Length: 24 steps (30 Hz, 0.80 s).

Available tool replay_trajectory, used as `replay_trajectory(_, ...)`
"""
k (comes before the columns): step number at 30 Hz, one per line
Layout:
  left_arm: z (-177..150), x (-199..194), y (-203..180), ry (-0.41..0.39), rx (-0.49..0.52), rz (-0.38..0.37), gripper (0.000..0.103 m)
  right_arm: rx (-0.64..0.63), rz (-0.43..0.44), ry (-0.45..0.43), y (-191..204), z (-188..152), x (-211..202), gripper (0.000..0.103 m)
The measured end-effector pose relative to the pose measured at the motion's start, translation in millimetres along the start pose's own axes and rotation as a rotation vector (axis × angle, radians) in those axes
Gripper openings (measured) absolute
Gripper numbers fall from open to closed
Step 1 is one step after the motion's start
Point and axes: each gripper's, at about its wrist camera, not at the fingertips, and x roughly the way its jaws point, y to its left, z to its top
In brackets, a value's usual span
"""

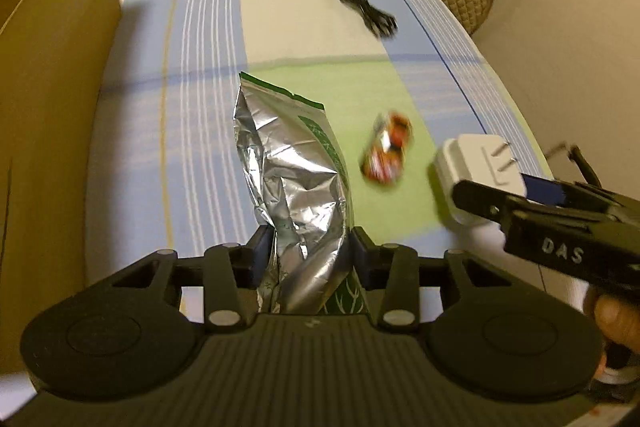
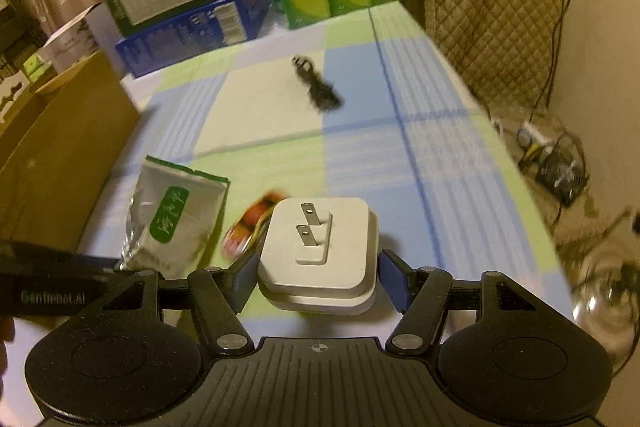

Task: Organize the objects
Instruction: 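Lift the tea bag and plug adapter up off the table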

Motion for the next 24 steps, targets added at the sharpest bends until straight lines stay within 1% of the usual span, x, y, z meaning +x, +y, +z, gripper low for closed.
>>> replay_trajectory(2, -17.8, -7.8, 1.2, 0.003, -0.005, -0.006, 0.037, -0.012, 0.008, 0.018, 6.8, -15.5, -8.0, 0.062)
replay_trajectory(4, -31.3, -13.3, 3.2, 0.008, -0.008, -0.005, 0.041, -0.015, 0.016, 0.027, 11.7, -25.0, -13.5, 0.062)
replay_trajectory(5, -36.2, -15.8, 4.8, 0.006, -0.014, -0.003, 0.045, -0.019, 0.017, 0.028, 14.8, -28.2, -15.7, 0.062)
replay_trajectory(6, -39.1, -18.4, 7.2, 0.004, -0.024, 0.004, 0.051, -0.024, 0.016, 0.029, 17.2, -31.2, -17.0, 0.062)
replay_trajectory(8, -40.1, -21.3, 10.4, 0.003, -0.036, 0.026, 0.059, -0.029, 0.014, 0.031, 19.8, -35.0, -18.0, 0.062)
replay_trajectory(11, -37.0, -23.4, 10.4, -0.006, -0.021, 0.023, 0.062, -0.032, 0.008, 0.028, 21.4, -36.9, -15.3, 0.062)
replay_trajectory(14, -33.2, -16.7, 5.6, 0.008, 0.005, 0.027, 0.067, -0.025, -0.001, 0.025, 19.2, -36.5, -12.9, 0.062)
replay_trajectory(18, -30.8, -5.3, 2.4, 0.026, 0.018, 0.033, 0.069, -0.022, -0.014, 0.025, 14.2, -38.5, -10.6, 0.062)
replay_trajectory(21, -27.6, 2.0, -0.7, 0.031, 0.039, 0.063, 0.069, -0.034, -0.024, 0.025, 14.3, -39.1, -6.8, 0.062)
replay_trajectory(24, -26.5, 6.4, -3.4, 0.042, 0.064, 0.084, 0.074, -0.043, -0.031, 0.021, 15.9, -40.7, -4.1, 0.062)
